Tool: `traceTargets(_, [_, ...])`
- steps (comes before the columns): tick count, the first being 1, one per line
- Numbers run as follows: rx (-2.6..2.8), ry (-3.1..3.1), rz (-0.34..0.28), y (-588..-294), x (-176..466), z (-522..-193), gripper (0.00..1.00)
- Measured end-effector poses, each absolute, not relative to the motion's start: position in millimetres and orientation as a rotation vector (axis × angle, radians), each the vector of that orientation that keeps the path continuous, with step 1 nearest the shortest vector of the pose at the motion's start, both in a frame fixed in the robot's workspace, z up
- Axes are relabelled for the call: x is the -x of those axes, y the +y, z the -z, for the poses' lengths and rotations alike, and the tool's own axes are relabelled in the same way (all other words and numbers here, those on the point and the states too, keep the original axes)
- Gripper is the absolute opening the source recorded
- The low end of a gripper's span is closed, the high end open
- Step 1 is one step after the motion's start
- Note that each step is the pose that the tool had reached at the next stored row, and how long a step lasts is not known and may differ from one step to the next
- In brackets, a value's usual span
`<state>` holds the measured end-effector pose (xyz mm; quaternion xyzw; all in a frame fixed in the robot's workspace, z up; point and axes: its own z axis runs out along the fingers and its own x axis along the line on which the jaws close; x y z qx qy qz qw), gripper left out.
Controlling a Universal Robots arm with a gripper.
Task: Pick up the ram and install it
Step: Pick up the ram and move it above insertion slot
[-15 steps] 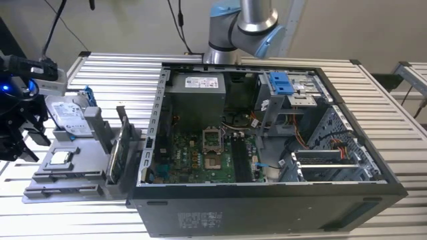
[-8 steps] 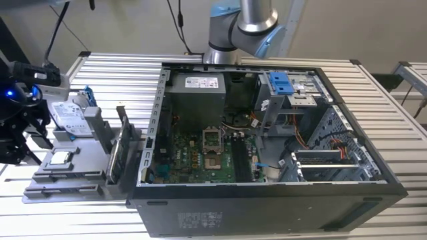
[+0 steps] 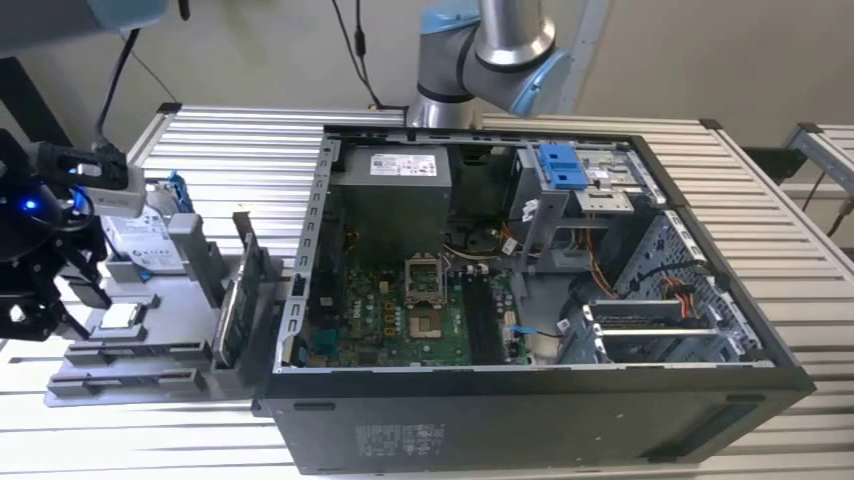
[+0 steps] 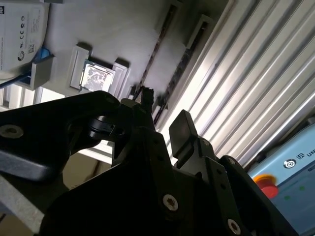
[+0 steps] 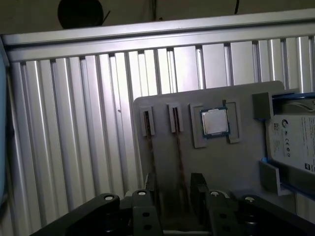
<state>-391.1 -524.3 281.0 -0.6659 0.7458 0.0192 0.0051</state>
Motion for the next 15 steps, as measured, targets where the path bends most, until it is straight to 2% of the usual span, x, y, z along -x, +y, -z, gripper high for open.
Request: traceTargets(15, [2.097,2.312,-0.046,-532.9,391.2,-257.7,0.42])
